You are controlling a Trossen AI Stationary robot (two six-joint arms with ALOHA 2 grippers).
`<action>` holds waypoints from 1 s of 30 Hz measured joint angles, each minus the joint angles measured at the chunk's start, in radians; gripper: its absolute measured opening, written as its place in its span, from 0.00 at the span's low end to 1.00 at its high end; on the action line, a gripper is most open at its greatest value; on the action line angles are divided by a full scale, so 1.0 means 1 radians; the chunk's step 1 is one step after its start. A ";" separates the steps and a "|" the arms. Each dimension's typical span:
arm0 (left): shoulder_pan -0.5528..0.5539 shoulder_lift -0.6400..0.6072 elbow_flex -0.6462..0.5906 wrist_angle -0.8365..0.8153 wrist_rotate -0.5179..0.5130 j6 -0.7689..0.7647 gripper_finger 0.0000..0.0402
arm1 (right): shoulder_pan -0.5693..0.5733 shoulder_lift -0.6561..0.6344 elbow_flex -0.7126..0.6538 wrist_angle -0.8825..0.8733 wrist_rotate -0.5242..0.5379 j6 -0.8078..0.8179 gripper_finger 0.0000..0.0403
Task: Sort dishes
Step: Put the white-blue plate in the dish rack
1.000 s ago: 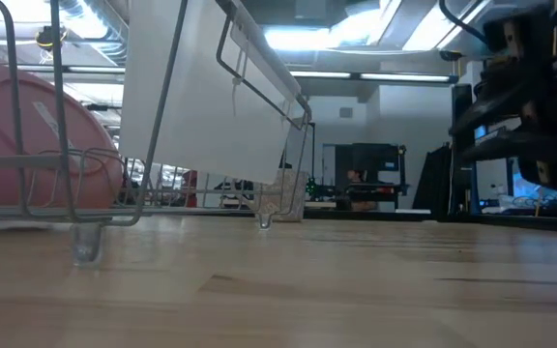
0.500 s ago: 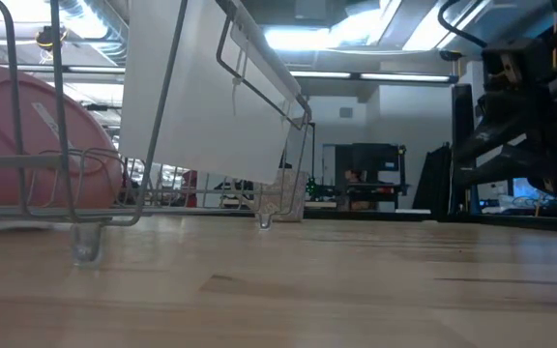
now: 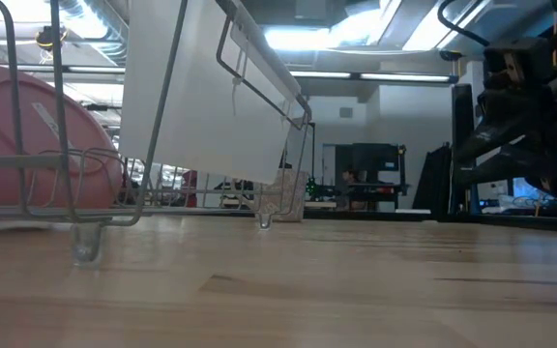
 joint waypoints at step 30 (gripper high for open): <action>0.672 -0.637 -0.002 -1.372 0.768 -1.374 0.01 | 0.000 0.000 0.000 0.036 0.027 0.001 0.34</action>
